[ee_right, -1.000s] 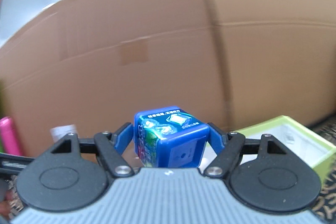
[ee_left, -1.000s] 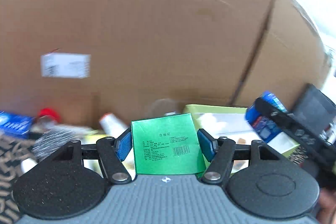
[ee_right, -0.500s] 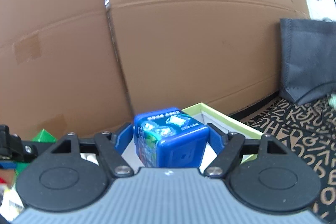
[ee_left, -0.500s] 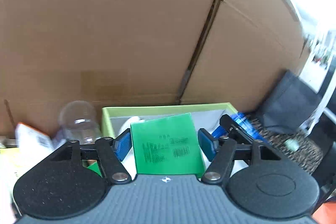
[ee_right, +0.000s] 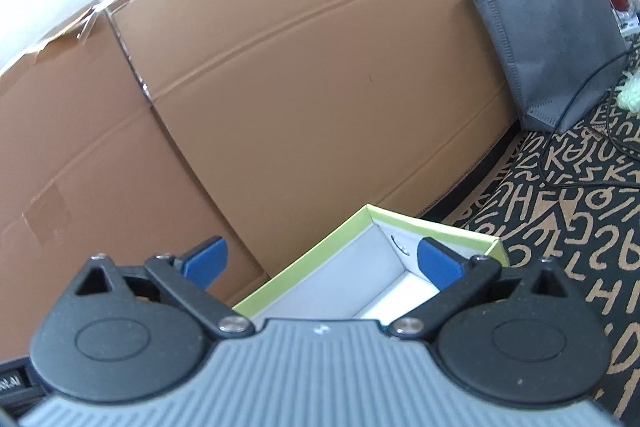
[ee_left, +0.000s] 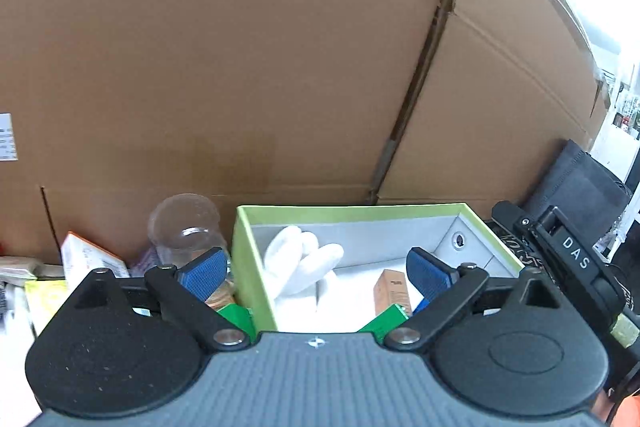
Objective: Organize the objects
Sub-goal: 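Carry green card and blue box into the lime-green box and release both, then grasp the white glove with the left tool while the right tool grasps a white box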
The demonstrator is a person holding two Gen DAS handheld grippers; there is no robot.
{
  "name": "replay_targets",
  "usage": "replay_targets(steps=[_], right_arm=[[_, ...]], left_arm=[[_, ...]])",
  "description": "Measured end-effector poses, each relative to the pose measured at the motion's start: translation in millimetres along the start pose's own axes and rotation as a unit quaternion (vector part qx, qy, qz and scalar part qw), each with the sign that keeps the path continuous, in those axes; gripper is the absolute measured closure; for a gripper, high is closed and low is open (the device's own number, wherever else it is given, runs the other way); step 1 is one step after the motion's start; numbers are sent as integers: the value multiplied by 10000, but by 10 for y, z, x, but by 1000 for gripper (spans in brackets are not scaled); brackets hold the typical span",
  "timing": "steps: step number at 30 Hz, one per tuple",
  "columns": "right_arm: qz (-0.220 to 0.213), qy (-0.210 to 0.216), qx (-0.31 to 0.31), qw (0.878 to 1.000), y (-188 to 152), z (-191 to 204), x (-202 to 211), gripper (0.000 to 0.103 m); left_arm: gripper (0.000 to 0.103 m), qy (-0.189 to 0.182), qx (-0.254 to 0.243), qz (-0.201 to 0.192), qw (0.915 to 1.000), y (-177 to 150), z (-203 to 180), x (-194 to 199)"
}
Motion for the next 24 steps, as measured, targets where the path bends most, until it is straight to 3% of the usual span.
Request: replay_targets(steps=[11, 24], right_arm=[[-22, 325, 649, 9974, -109, 473, 183, 0], [288, 1023, 1538, 9824, -439, 1092, 325, 0]], left_arm=[[4, 291, 157, -306, 9990, 56, 431, 486], [4, 800, 535, -435, 9944, -136, 1064, 974]])
Point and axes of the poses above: each gripper's, at about its wrist camera, not at the fingertips, and x roughly against the way its jaws point, z to its left, y to its top, the point moved 4 cm from there along -x, roughly the way its jaws point, and after that the axes turned 5 degrees about -z, right-handed, at the moved point
